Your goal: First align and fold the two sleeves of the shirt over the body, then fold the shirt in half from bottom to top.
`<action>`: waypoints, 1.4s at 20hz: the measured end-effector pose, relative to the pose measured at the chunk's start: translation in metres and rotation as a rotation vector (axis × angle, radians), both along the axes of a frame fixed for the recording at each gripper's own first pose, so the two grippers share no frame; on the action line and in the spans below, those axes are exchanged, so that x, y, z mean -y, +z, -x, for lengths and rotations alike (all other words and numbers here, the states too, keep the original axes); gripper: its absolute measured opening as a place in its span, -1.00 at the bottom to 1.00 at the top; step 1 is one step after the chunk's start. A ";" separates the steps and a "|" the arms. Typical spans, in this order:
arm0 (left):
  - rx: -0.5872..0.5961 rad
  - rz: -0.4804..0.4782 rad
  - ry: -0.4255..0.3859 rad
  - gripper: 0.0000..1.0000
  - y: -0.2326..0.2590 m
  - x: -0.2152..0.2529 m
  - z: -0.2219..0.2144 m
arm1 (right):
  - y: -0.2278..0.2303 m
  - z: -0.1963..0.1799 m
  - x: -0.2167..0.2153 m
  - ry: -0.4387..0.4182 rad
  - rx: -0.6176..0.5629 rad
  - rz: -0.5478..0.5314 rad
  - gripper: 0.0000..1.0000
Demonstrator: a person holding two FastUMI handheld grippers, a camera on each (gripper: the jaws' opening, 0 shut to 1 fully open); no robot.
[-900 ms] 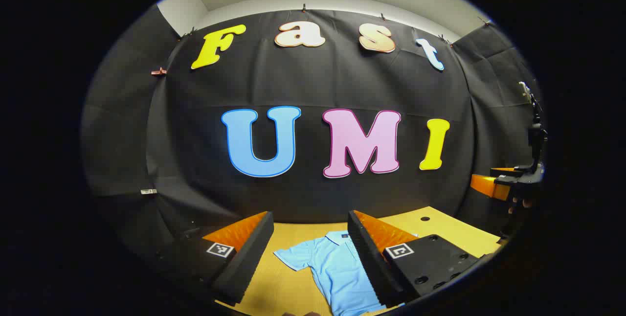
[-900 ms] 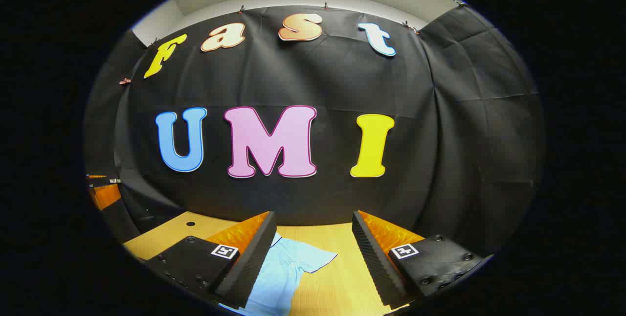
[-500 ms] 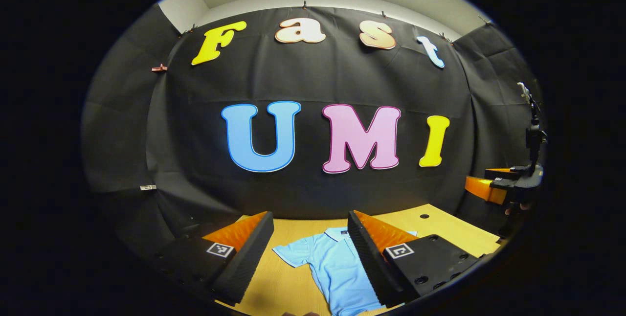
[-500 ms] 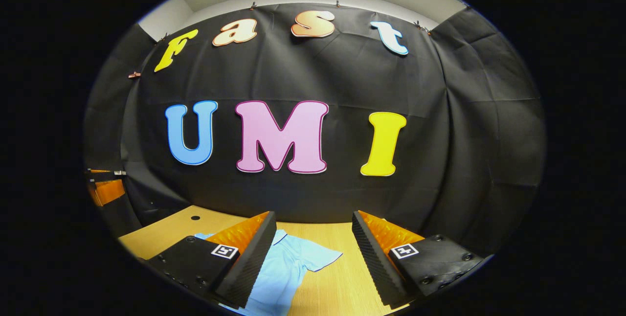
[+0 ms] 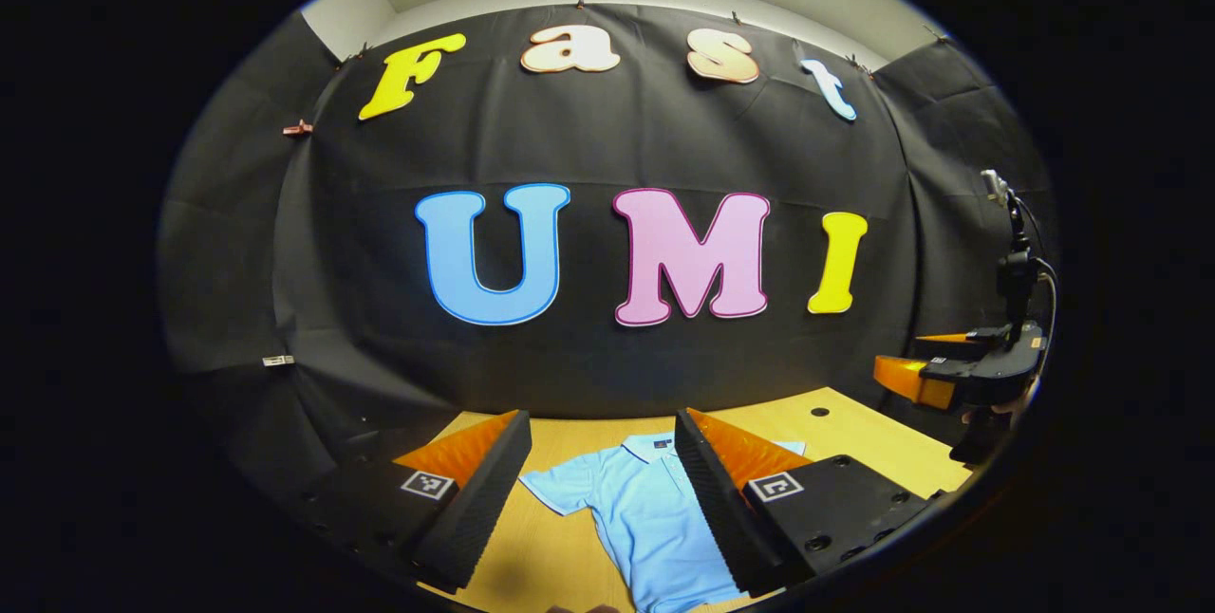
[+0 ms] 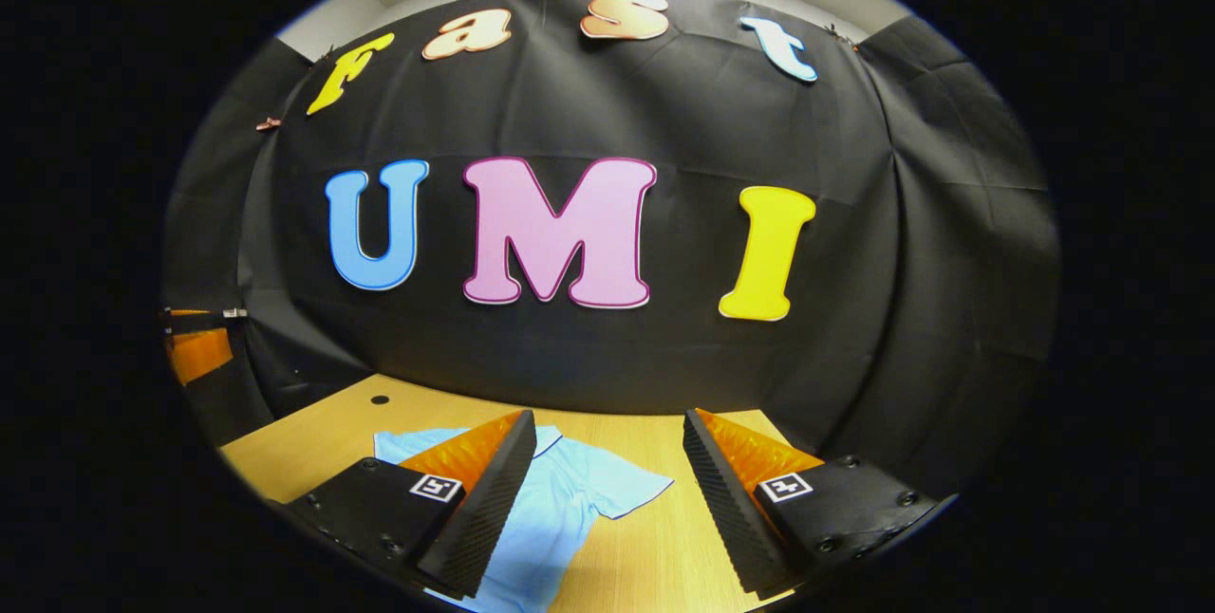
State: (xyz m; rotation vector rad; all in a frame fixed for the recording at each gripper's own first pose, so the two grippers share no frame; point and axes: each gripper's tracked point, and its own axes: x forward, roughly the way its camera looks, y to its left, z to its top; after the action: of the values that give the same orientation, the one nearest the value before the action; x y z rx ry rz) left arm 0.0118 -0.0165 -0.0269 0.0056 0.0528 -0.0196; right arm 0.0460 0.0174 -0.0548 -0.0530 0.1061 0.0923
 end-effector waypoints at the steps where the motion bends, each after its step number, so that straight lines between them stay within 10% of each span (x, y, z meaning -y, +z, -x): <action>1: -0.004 -0.001 0.005 0.94 -0.002 0.000 -0.002 | -0.007 -0.006 0.000 0.005 -0.016 0.003 0.94; 28: -0.199 -0.039 0.249 0.94 -0.066 -0.025 -0.046 | -0.287 -0.193 0.067 -0.027 -0.574 0.061 0.95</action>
State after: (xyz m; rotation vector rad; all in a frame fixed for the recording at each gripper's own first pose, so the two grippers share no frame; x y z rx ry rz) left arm 0.0581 0.0085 -0.0929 0.0359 0.2520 0.2302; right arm 0.2385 -0.0497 -0.3414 -0.0853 0.6829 0.0755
